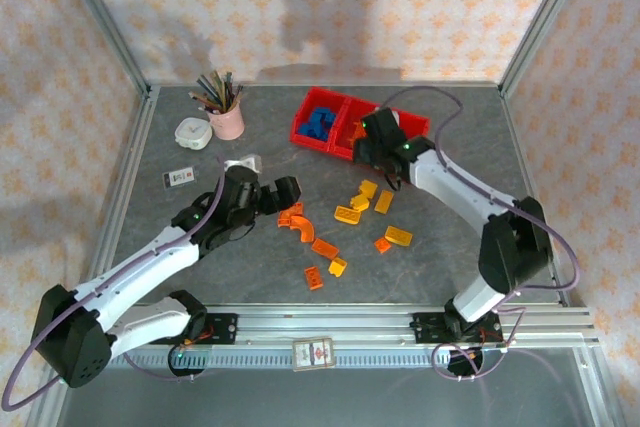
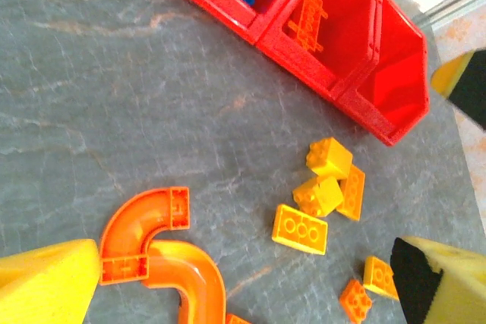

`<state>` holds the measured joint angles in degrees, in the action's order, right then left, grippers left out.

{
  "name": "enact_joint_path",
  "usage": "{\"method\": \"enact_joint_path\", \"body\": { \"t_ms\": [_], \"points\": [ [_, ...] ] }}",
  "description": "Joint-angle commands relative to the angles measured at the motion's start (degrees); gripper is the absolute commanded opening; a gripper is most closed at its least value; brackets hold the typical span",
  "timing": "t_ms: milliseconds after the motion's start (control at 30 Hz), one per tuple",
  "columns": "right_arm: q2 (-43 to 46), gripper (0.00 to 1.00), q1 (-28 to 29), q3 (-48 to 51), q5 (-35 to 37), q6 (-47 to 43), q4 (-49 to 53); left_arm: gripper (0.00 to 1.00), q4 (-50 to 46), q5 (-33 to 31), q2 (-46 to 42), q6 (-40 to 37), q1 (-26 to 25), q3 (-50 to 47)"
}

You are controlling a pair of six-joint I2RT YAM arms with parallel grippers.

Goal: Sort the legos into containers by color
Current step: Pick up the lego from the bottom-center of the table.

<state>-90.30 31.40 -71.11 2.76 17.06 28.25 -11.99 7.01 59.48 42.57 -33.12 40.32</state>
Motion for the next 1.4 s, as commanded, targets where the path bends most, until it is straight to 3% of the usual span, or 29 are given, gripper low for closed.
{"method": "enact_joint_path", "body": {
  "t_ms": [0,333,633,867,1200,1367],
  "points": [
    [4.91,0.67,2.73,7.00,1.63,5.83,2.31,0.99,1.68,-1.19,-2.32,3.35,-2.82,-2.45],
    [16.38,0.72,12.64,25.73,2.77,19.69,1.15,0.99,6.62,-5.46,-3.59,10.94,-10.69,-7.77],
    [19.04,0.76,16.97,35.41,-1.98,23.66,-1.36,0.99,7.02,-7.47,-4.38,12.87,-11.81,-10.24],
    [17.48,0.76,17.24,37.83,-0.87,23.66,-3.52,0.99,5.46,-9.64,-3.94,12.26,-11.83,-9.90],
    [8.71,0.75,17.20,32.36,7.30,19.06,-4.23,0.99,5.07,-10.33,-3.93,12.46,-11.85,-9.99],
    [7.78,0.73,17.62,32.45,3.99,16.76,-6.61,0.99,3.48,-11.63,-5.25,12.67,-11.79,-10.48]
  ]
}}
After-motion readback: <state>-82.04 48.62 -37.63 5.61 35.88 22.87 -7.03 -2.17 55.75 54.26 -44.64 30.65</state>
